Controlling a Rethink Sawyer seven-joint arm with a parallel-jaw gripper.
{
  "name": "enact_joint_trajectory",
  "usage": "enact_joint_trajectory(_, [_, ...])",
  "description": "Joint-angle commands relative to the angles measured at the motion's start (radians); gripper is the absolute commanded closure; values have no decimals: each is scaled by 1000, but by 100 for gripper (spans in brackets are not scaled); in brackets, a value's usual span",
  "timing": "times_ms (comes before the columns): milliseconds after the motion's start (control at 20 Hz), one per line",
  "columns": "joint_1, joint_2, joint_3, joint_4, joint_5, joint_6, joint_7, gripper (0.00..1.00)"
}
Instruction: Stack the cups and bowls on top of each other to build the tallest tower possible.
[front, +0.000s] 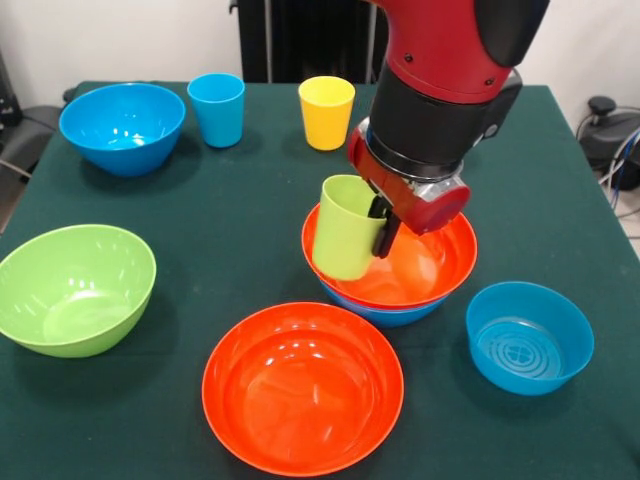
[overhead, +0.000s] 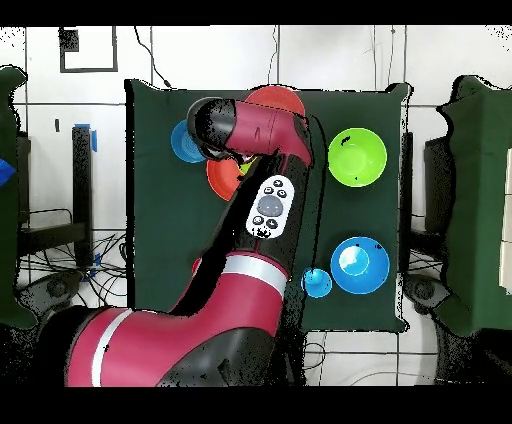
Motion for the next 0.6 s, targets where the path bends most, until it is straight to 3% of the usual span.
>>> enact_joint_trajectory(50, [31,-11,139,126,-18,-60,10,100])
enact_joint_trajectory(600, [43,-18,151,165,-15,-77,14,100])
